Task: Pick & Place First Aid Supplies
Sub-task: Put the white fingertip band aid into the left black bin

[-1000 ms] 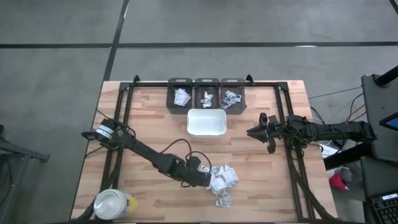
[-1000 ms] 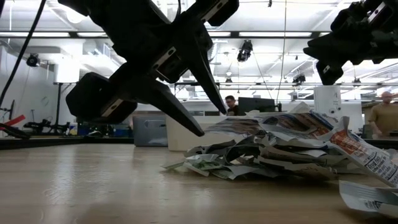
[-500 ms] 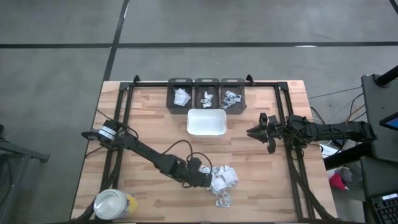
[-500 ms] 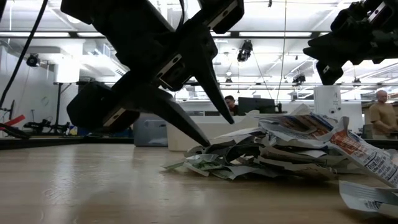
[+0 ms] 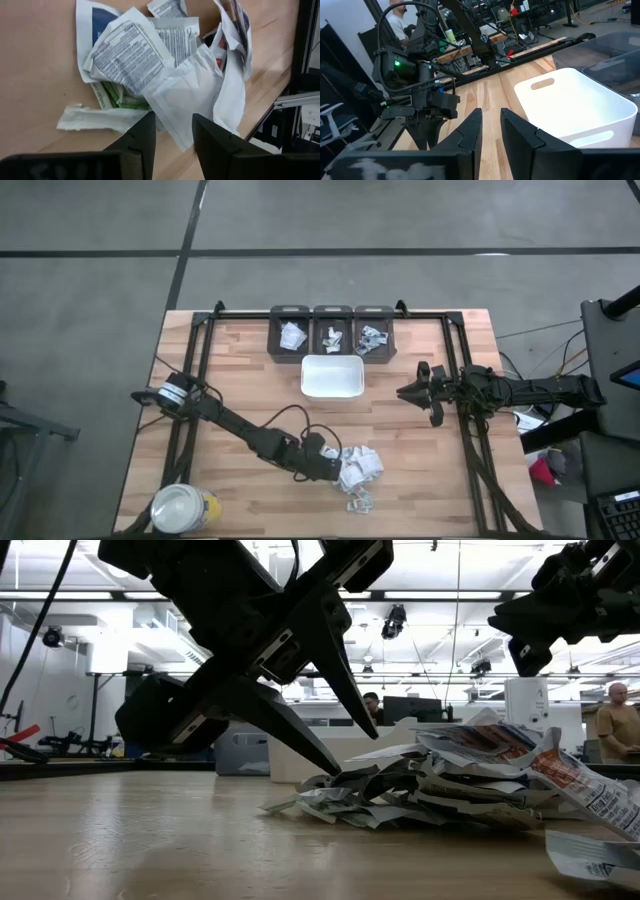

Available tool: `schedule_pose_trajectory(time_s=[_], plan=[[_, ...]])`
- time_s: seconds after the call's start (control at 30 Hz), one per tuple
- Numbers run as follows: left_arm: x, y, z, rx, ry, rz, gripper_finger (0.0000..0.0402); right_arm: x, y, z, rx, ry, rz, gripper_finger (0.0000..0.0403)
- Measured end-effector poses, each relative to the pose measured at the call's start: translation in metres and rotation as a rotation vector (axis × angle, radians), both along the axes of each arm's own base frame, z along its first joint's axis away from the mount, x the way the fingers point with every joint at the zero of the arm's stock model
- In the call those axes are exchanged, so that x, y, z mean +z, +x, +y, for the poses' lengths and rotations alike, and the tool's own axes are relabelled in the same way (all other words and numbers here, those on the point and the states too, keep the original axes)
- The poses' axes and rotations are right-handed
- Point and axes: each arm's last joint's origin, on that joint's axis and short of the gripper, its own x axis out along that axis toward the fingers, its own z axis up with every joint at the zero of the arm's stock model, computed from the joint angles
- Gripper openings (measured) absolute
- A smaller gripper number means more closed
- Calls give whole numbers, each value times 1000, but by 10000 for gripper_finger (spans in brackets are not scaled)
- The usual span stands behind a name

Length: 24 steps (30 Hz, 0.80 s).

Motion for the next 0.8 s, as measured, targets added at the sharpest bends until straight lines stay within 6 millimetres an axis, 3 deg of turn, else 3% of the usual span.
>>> schedule_pose_trajectory(time_s=[0.23,0.6,0.8], plan=[[-1,0,1,10,32,-11,103,0,0,0,0,0,0,76],[1,2,2,19,80,-39,7,0,0,0,0,0,0,89],[2,3,1,-1,108,-68,1,0,0,0,0,0,0,82]])
